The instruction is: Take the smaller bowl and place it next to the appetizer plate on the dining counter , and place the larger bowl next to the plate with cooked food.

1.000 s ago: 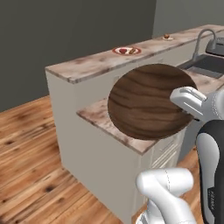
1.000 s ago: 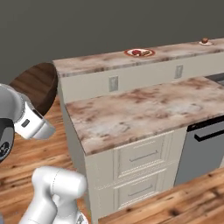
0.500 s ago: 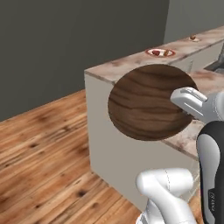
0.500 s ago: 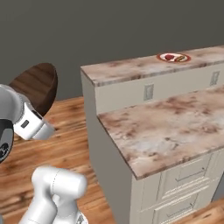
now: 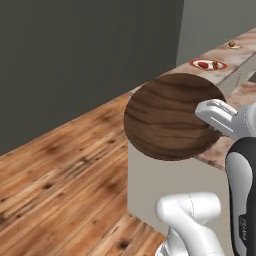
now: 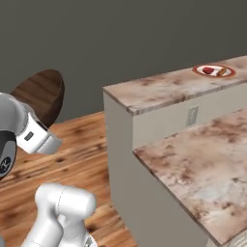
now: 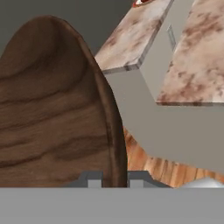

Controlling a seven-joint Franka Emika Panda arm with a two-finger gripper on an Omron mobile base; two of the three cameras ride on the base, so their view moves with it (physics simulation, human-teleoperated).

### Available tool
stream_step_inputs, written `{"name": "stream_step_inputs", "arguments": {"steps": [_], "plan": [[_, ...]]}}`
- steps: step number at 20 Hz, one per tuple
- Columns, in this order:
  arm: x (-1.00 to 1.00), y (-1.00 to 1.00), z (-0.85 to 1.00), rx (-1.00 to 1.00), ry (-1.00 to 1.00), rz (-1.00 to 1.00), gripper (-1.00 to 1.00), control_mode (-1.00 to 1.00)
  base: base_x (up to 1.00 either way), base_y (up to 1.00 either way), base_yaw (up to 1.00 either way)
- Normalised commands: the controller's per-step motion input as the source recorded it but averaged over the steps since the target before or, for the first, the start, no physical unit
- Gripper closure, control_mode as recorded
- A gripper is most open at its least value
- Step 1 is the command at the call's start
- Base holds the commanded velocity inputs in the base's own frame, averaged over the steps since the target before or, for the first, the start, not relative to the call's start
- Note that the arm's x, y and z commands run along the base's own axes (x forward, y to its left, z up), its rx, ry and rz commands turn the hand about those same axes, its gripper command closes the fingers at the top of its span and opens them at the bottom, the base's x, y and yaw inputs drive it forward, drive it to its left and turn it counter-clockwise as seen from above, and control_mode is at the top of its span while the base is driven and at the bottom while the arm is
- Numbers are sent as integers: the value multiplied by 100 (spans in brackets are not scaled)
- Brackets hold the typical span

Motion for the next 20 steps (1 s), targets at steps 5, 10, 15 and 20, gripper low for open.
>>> {"name": "stream_step_inputs", "arguments": {"steps": [5, 10, 15, 20], "plan": [[0, 0, 0, 0, 0, 0, 100, 100, 50, 100, -37], [0, 0, 0, 0, 0, 0, 100, 100, 67, 100, -35], [0, 0, 0, 0, 0, 0, 100, 100, 66, 100, -35], [0, 0, 0, 0, 0, 0, 100, 100, 64, 97, -37]]}}
